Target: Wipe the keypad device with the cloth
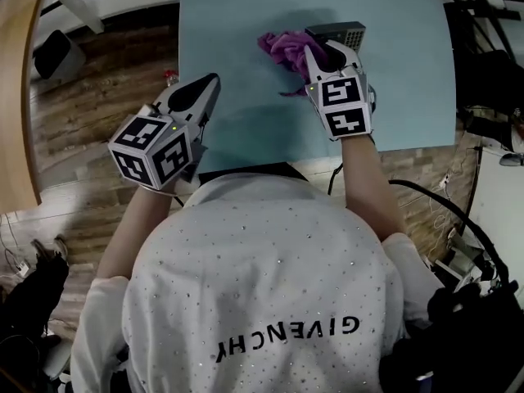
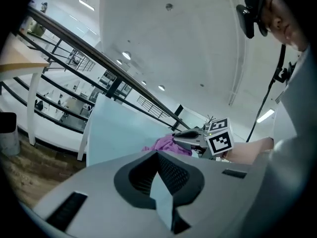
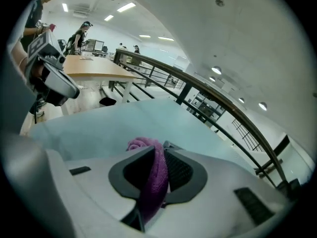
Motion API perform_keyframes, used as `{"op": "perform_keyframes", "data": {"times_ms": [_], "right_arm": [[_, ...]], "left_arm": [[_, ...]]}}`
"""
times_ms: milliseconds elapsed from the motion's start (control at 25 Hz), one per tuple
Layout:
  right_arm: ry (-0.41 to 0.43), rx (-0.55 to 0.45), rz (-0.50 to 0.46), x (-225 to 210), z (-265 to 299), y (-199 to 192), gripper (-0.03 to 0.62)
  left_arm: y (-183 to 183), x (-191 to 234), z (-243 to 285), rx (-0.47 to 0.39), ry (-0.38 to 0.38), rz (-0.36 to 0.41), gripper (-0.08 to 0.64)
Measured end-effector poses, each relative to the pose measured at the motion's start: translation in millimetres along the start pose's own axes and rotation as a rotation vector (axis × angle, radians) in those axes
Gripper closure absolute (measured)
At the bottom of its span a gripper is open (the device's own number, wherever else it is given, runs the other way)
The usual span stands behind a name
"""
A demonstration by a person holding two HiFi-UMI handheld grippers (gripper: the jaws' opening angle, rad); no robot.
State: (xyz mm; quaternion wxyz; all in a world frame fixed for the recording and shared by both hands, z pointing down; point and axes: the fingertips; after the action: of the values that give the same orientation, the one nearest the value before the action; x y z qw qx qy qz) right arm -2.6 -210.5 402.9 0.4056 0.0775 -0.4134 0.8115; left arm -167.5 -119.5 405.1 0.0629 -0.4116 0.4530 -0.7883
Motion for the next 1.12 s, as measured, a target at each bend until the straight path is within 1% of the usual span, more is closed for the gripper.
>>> {"op": "perform_keyframes", "data": {"times_ms": [120, 240, 320, 560, 720, 800, 920, 1000, 1040, 1120], "right_arm": [[-0.006, 0.049, 0.012, 9, 1, -20, 0.531], [-0.003, 0.091, 0.019, 20, -2, -37, 0.531], [0.008, 0.118, 0.028, 25, -2, -47, 0.531], [0.035, 0.182, 0.055, 35, 0, -75, 0.531], [0.049, 0.202, 0.059, 44, 2, -86, 0.531], [0.064, 0.198, 0.082, 45, 3, -88, 0.532], [0.136, 0.172, 0.178, 43, -3, -80, 0.538], [0.173, 0.110, 0.234, 36, -11, -57, 0.538], [0.186, 0.070, 0.242, 30, -15, -42, 0.538], [0.197, -0.010, 0.219, 16, -25, -7, 0.538]], "left_arm": [[2, 1, 1, -0.010, -0.003, 0.007, 0.560], [4, 3, -3, -0.018, 0.016, 0.029, 0.560], [4, 4, -3, -0.022, 0.020, 0.029, 0.560], [3, 4, 1, -0.042, -0.021, 0.001, 0.560], [0, 0, 4, -0.022, -0.028, 0.012, 0.560], [-4, -1, 6, -0.006, -0.032, 0.015, 0.560], [-9, -4, 7, 0.006, -0.060, 0.007, 0.560], [-11, -6, 7, 0.007, -0.088, -0.009, 0.560], [-10, -7, 6, 0.003, -0.100, -0.029, 0.560], [-3, -8, 4, -0.016, -0.119, -0.084, 0.560]]}}
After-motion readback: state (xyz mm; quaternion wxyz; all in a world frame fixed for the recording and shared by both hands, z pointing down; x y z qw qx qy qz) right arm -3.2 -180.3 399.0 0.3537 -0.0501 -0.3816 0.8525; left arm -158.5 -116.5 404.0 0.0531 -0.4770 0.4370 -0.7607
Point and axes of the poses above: the fingertips, and each gripper's own axes: z forward along the fingers, x to its left, y out of its top, and after that the axes turned 1 degree about -y, right-handed
